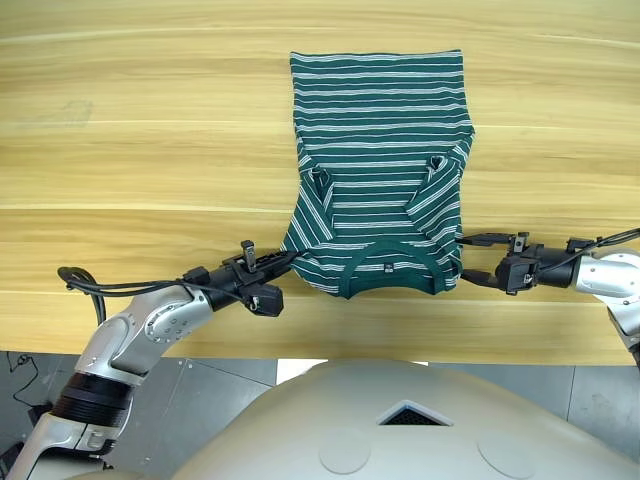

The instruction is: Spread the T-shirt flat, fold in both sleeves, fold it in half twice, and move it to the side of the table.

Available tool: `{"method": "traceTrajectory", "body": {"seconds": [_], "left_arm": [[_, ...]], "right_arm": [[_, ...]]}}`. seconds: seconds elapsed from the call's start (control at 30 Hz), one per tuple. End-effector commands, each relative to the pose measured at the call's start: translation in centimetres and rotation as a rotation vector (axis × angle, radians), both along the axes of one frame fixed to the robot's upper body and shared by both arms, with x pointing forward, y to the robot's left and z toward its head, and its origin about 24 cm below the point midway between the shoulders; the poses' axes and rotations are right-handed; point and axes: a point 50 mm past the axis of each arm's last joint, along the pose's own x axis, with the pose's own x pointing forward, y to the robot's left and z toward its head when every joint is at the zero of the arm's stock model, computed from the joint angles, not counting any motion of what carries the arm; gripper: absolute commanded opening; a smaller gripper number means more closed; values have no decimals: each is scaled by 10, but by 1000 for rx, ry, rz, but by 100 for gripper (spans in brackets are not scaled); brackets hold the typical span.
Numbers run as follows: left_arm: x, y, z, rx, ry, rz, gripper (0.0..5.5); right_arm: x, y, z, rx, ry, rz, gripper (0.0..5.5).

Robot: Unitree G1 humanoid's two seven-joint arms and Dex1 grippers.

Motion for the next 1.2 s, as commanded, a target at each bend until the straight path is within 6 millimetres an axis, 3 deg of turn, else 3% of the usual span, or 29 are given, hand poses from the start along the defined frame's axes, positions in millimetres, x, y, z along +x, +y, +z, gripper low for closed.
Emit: {"method": "traceTrajectory", "body": {"seconds": [0.03, 0.47, 0.73, 0.87, 1.0, 1.2], "left_arm": [[-8, 3, -15, 54, 78, 9, 1], [-7, 6, -18, 61, 72, 13, 1], [-8, 14, -1, 47, 56, 38, 1], [-17, 23, 16, 122, 73, -3, 1], [-25, 21, 41, 151, 120, -13, 1], [-35, 23, 53, 231, 185, -42, 1]], "right_arm": [[-11, -1, -16, -75, 87, 31, 230], [-10, 0, -22, -83, 106, 6, 2], [-3, 12, -6, 76, 343, -143, 2], [7, 19, 14, 193, 443, -203, 2], [-3, 21, 25, 243, 617, -208, 2], [0, 22, 34, 331, 692, -272, 2]]}}
